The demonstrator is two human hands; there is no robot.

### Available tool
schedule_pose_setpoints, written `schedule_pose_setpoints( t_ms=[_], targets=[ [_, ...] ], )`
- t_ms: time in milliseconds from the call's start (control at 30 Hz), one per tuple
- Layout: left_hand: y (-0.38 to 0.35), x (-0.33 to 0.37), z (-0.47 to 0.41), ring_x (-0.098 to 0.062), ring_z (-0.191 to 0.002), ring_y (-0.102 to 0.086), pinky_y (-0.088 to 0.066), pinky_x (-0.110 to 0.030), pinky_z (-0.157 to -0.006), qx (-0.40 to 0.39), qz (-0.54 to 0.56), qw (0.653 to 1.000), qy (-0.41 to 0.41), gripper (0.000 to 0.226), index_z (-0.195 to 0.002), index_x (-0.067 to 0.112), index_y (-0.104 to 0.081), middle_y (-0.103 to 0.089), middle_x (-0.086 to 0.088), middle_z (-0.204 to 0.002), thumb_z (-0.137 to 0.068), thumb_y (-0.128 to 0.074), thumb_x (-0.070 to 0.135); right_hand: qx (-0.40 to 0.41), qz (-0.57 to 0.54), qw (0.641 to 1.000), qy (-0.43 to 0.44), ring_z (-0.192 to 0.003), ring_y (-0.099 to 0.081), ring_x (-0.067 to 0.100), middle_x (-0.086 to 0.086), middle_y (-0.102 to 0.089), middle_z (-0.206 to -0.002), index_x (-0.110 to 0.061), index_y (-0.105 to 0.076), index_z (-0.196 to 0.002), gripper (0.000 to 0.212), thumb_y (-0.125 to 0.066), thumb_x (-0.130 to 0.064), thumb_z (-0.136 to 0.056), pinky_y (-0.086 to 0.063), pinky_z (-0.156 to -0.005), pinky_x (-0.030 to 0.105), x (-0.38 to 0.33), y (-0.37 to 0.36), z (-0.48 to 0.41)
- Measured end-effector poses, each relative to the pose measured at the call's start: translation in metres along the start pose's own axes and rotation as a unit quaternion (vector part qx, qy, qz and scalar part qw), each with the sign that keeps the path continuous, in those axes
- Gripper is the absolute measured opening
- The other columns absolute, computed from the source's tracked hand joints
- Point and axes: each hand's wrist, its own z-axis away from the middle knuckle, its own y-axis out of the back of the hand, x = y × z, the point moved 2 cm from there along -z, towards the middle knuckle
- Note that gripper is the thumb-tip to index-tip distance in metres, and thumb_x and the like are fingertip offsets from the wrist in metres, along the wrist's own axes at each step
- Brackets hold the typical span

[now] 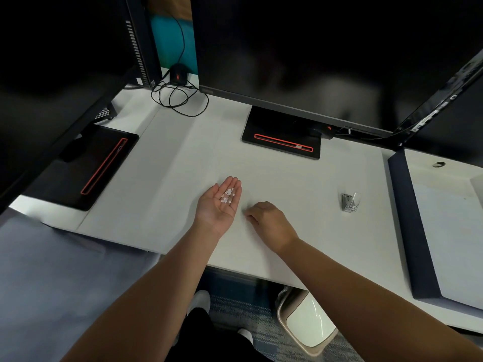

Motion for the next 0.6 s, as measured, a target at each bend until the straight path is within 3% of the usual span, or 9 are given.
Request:
schedule_pose_setpoints(
  t_ms=[100, 167, 233, 333, 400, 467, 600],
  targets=[
    [0.001, 0.001, 0.001, -0.028, -0.099, -0.065, -0.054, -0.035, -0.080, 0.000, -0.004, 1.000, -0.001, 0.032, -0.107, -0.008, -0.061, -0.068, -0.019, -0.103, -0.100, -0.040, 0.016, 0.016, 0.039, 0.999, -0.003, -0.065, -0.060, 0.029, 0.011, -0.062, -0.069, -0.001, -0.067, -0.079, 0.002, -0.066, 0.002, -0.080, -0.050, -0.057, 0.027, -0.001, -0.005, 0.002],
    [0.002, 0.002, 0.001, -0.028, -0.099, -0.065, -0.054, -0.035, -0.080, 0.004, -0.009, 1.000, -0.003, 0.032, -0.107, -0.007, -0.062, -0.069, -0.018, -0.103, -0.100, -0.041, 0.016, 0.007, 0.041, 0.999, -0.032, -0.066, -0.058, 0.029, 0.013, -0.060, -0.071, 0.000, -0.063, -0.077, 0.007, -0.063, 0.006, -0.080, -0.042, -0.056, 0.026, 0.003, -0.006, -0.001],
    [0.003, 0.001, 0.001, -0.028, -0.098, -0.066, -0.054, -0.035, -0.080, 0.008, -0.012, 1.000, -0.002, 0.032, -0.107, -0.007, -0.062, -0.070, -0.018, -0.101, -0.100, -0.041, 0.016, 0.005, -0.033, 0.994, -0.101, -0.072, -0.054, 0.025, 0.014, -0.061, -0.079, 0.000, -0.061, -0.083, 0.013, -0.051, 0.000, -0.090, -0.035, -0.062, 0.024, 0.007, 0.002, -0.005],
    [0.003, -0.002, 0.001, -0.028, -0.097, -0.067, -0.054, -0.034, -0.080, 0.007, -0.021, 1.000, 0.004, 0.033, -0.107, -0.006, -0.063, -0.071, -0.018, -0.100, -0.100, -0.041, 0.017, 0.038, -0.229, 0.952, -0.201, -0.066, -0.051, 0.009, -0.001, -0.060, -0.076, -0.007, -0.063, -0.085, 0.015, -0.051, -0.009, -0.093, -0.036, -0.059, 0.012, 0.002, 0.026, -0.014],
    [0.004, -0.005, 0.001, -0.027, -0.096, -0.067, -0.054, -0.033, -0.081, 0.005, -0.030, 1.000, 0.004, 0.033, -0.106, -0.005, -0.063, -0.070, -0.018, -0.101, -0.100, -0.040, 0.018, 0.053, -0.293, 0.935, -0.193, -0.061, -0.050, 0.001, -0.007, -0.059, -0.071, -0.013, -0.064, -0.081, 0.015, -0.054, -0.010, -0.091, -0.039, -0.059, 0.008, -0.016, 0.039, -0.019],
    [0.002, -0.009, 0.001, -0.024, -0.096, -0.066, -0.051, -0.032, -0.086, 0.006, -0.055, 0.998, 0.011, 0.034, -0.105, -0.002, -0.064, -0.069, -0.015, -0.102, -0.100, -0.038, 0.019, 0.034, -0.302, 0.938, -0.167, -0.061, -0.053, 0.003, -0.004, -0.065, -0.072, -0.014, -0.066, -0.076, 0.017, -0.055, -0.007, -0.088, -0.041, -0.059, 0.012, -0.035, 0.044, -0.021],
    [-0.003, -0.017, 0.004, -0.022, -0.097, -0.064, -0.045, -0.033, -0.092, 0.000, -0.063, 0.997, 0.033, 0.037, -0.103, -0.001, -0.064, -0.070, -0.014, -0.099, -0.101, -0.035, 0.021, -0.039, -0.199, 0.972, -0.123, -0.070, -0.057, 0.017, 0.005, -0.067, -0.077, -0.011, -0.070, -0.078, 0.019, -0.053, -0.005, -0.085, -0.041, -0.061, 0.025, -0.049, 0.032, -0.022]
  ],
)
